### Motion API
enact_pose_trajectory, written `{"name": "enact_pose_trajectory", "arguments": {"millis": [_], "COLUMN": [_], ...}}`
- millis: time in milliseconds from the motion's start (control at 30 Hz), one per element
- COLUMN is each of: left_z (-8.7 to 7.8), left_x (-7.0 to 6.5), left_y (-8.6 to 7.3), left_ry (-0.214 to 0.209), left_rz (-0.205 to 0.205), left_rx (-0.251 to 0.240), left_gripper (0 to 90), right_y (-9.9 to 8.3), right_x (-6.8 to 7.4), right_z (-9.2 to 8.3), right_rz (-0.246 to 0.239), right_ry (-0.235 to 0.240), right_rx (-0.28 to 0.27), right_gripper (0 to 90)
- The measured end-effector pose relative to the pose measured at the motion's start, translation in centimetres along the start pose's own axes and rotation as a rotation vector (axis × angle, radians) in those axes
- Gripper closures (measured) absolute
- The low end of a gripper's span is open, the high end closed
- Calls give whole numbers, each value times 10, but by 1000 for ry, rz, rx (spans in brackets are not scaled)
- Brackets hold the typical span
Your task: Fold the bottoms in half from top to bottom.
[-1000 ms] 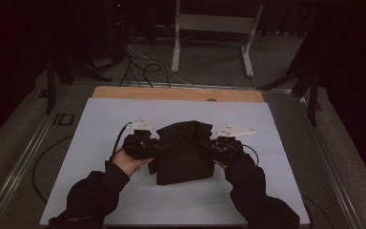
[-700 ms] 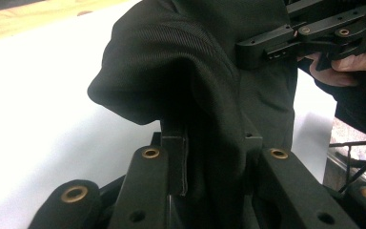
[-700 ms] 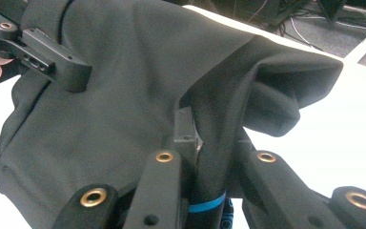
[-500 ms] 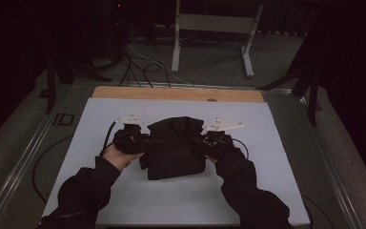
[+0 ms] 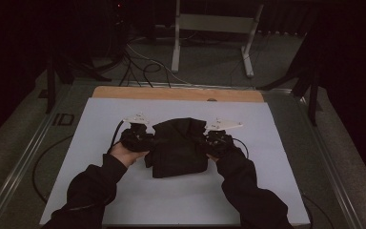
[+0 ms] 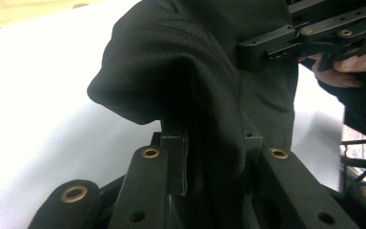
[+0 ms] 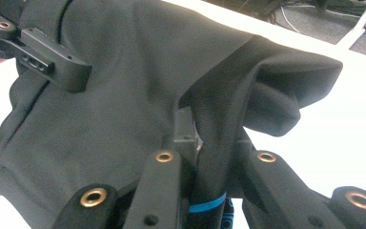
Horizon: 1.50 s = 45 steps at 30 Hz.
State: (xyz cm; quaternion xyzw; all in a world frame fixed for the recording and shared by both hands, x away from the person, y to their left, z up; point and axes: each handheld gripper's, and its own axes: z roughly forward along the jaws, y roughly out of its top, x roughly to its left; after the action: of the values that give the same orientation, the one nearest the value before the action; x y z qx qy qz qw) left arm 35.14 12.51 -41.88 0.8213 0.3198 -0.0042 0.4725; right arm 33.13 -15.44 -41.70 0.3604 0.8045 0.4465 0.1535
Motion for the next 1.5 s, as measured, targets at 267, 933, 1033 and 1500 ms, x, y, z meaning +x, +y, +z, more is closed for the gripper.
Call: {"name": "enact_pose_trajectory", "arguments": {"millis": [267, 933, 1033, 1500], "left_z": [17, 52, 57, 74], "left_x": [13, 53, 60, 82], "left_y": [-5, -10, -9, -4], "left_ry": [3, 46, 53, 68], "left_rz": [-38, -111, -123, -181], "left_rx": [14, 68, 67, 85], "left_gripper": [735, 733, 732, 728], "right_y": [-7, -17, -15, -11], "right_x": [-10, -34, -38, -60], "right_z": [16, 60, 64, 87], "right_rz": [8, 34, 39, 69], "right_ry": [-21, -68, -73, -90], "right_rx": [34, 115, 119, 160], "right_gripper": [810, 809, 809, 807]}}
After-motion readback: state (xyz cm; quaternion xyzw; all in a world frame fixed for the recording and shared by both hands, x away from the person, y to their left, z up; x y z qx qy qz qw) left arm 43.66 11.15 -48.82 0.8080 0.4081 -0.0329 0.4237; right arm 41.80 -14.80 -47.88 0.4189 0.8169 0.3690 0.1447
